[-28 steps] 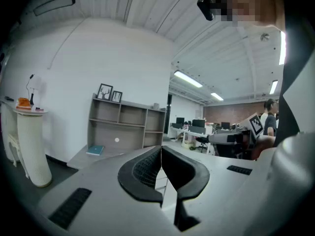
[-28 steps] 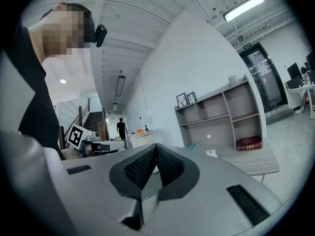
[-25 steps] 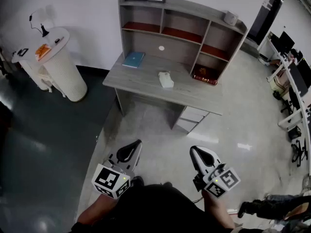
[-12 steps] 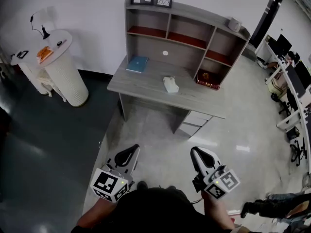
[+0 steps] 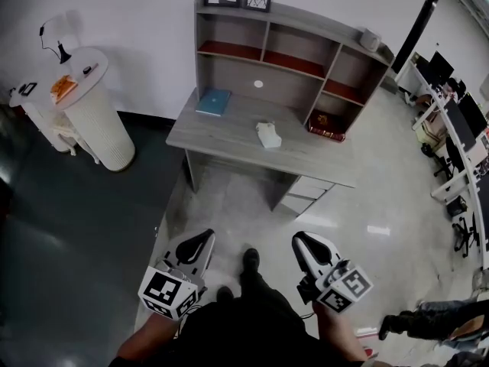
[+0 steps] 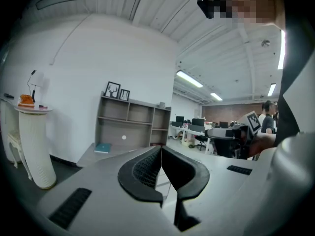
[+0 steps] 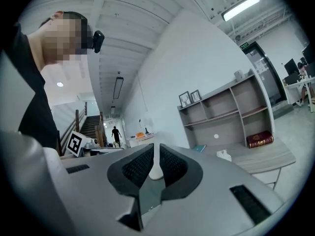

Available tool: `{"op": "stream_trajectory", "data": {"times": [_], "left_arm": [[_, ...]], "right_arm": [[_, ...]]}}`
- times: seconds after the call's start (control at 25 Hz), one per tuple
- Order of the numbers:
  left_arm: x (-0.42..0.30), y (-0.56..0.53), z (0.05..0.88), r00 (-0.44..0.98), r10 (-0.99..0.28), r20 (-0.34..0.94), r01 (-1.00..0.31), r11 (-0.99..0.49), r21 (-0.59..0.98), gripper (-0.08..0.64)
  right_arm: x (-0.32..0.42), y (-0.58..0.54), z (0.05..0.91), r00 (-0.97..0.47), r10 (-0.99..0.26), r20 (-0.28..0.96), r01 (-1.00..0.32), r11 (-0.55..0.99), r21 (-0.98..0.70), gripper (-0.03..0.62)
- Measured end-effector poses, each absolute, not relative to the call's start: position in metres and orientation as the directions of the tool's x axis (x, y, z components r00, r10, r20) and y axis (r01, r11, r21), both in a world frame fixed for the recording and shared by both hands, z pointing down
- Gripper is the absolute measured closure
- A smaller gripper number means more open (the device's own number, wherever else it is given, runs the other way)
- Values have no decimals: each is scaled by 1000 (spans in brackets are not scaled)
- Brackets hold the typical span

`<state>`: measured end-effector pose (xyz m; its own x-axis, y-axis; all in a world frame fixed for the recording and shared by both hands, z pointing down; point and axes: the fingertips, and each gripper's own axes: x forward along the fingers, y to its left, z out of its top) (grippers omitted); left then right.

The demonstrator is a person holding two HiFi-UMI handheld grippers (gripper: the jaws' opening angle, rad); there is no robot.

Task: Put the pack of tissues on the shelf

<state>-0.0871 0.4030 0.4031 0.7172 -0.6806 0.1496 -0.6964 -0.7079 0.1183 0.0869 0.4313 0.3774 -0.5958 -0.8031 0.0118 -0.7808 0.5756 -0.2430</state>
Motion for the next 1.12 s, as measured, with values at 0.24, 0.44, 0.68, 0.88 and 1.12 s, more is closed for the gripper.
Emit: {"op": "stream_trajectory", "data": {"times": [0.24, 0.44, 0.68, 0.88, 1.12], "left_arm": [[-88, 376, 410, 703, -691, 168, -710, -693, 120, 543], [-82, 339, 414, 685, -704, 185, -727, -675, 126, 543], [-55, 279, 412, 672, -713, 199, -739, -663, 118, 543], [-21, 222, 402, 660, -721, 211, -748, -656, 99, 543], [21, 174, 382, 666, -724, 182, -743, -664, 79, 543]], "right_arm": [[85, 398, 385, -615, -788, 14, -764, 591, -260, 571], [91, 356, 392, -635, -772, 15, -744, 607, -278, 571], [112, 292, 395, -666, -745, 26, -723, 636, -269, 571], [140, 237, 390, -682, -731, 9, -704, 654, -278, 571], [167, 191, 395, -703, -711, 6, -679, 668, -305, 571]]}}
